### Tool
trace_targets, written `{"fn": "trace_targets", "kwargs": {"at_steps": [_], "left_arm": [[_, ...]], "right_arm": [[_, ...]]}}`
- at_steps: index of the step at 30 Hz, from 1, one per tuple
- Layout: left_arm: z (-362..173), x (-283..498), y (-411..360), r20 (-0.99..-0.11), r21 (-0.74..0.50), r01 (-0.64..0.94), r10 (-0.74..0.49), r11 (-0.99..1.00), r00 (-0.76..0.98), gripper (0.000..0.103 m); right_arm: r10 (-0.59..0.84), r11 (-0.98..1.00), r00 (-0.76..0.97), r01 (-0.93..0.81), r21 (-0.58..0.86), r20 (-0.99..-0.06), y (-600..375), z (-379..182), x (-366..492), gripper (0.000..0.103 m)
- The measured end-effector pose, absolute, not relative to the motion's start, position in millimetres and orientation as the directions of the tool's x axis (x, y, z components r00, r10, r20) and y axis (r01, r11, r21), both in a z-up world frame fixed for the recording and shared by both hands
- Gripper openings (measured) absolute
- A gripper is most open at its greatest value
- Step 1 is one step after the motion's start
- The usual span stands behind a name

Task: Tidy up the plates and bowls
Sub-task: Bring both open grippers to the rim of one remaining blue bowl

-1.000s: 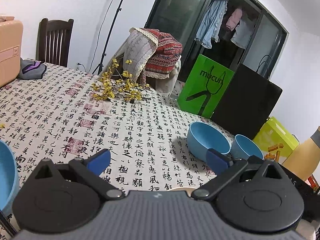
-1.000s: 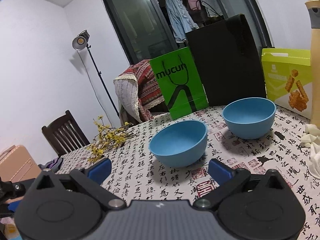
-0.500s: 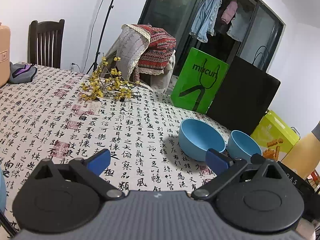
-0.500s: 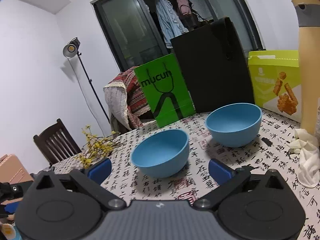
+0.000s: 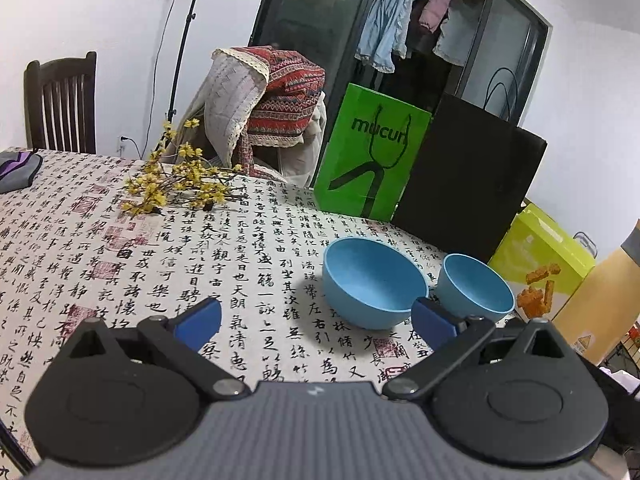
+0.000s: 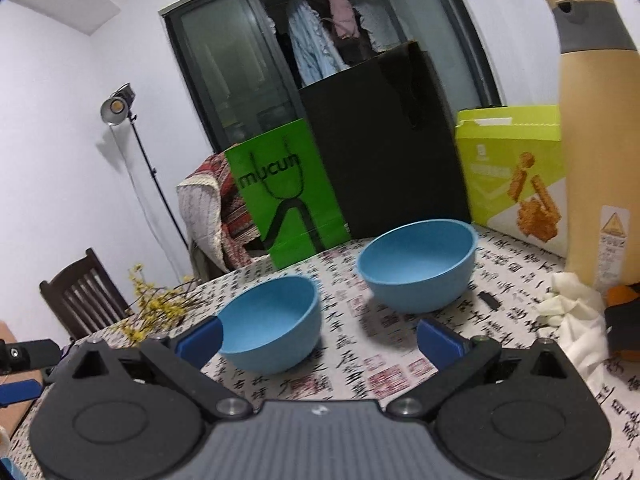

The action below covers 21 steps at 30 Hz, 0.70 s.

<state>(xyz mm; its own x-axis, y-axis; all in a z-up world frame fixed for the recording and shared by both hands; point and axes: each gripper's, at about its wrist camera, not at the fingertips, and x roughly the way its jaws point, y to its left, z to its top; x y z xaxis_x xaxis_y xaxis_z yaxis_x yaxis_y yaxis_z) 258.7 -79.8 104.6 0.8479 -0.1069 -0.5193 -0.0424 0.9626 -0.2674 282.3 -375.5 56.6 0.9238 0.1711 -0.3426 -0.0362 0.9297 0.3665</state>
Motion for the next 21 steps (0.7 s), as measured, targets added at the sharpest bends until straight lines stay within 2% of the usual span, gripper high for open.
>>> {"fn": "trace_targets", "kwargs": {"at_steps": [5, 9, 21], "left_arm": [[108.0, 275.3, -89.1, -0.544, -0.266, -0.038, -0.117, 0.963, 0.831, 0.103], [112.0, 283.2, -98.8, -0.527, -0.230, -0.019, -0.109, 0.973, 0.843, 0.103], [118.6, 322.5, -104.9, -0.548, -0.205, -0.044, -0.078, 0.978, 0.833, 0.103]], "right_arm": [[0.134, 0.938, 0.935, -0.013, 0.346, -0.327, -390.5, 61.7, 283.0, 0.103], [0.113, 0.945, 0.940, -0.002, 0.326, -0.322, -396.6, 66.1, 286.2, 0.103], [0.141, 0.950, 0.924, -0.026, 0.310, -0.355, -368.1, 75.5, 327.6, 0.103]]}}
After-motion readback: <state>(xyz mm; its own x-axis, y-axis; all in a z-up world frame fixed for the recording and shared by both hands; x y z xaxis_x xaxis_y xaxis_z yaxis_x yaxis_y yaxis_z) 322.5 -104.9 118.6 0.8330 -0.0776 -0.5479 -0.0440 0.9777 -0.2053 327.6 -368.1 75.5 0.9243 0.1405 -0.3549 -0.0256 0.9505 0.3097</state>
